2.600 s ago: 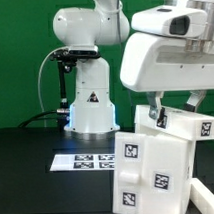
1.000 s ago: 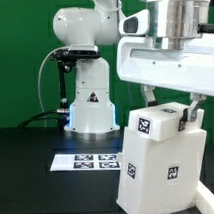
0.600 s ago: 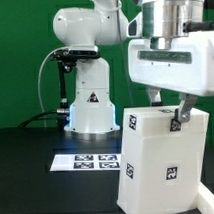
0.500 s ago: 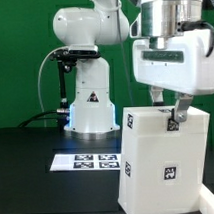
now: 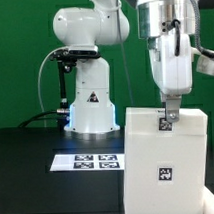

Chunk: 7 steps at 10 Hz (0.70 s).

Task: Assemble cabinet

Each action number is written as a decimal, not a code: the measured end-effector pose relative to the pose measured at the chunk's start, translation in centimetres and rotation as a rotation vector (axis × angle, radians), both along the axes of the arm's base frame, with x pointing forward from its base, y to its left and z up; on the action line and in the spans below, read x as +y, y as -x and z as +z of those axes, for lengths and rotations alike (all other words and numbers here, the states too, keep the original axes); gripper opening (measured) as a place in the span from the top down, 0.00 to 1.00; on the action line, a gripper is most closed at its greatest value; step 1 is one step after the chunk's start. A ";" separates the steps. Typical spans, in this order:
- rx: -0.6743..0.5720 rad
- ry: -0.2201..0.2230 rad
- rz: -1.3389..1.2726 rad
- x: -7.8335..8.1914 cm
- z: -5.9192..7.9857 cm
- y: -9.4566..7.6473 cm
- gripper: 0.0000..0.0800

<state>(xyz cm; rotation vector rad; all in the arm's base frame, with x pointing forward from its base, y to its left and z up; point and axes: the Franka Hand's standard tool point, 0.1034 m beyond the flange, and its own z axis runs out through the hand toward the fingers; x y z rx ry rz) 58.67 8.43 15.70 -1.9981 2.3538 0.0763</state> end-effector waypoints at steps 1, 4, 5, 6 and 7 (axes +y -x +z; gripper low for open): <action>-0.004 -0.006 0.007 0.2 0.2 -0.1 0.21; -0.034 -0.043 0.009 0.8 2.9 -0.2 0.19; -0.038 -0.050 0.011 1.0 3.6 -0.2 0.19; -0.033 -0.046 0.014 0.9 3.1 -0.2 0.19; -0.030 -0.045 0.015 0.9 2.9 -0.2 0.19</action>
Offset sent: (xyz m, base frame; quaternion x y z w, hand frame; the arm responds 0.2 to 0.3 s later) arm -0.0151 0.0065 0.0399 0.0038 -0.0482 0.0225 0.9986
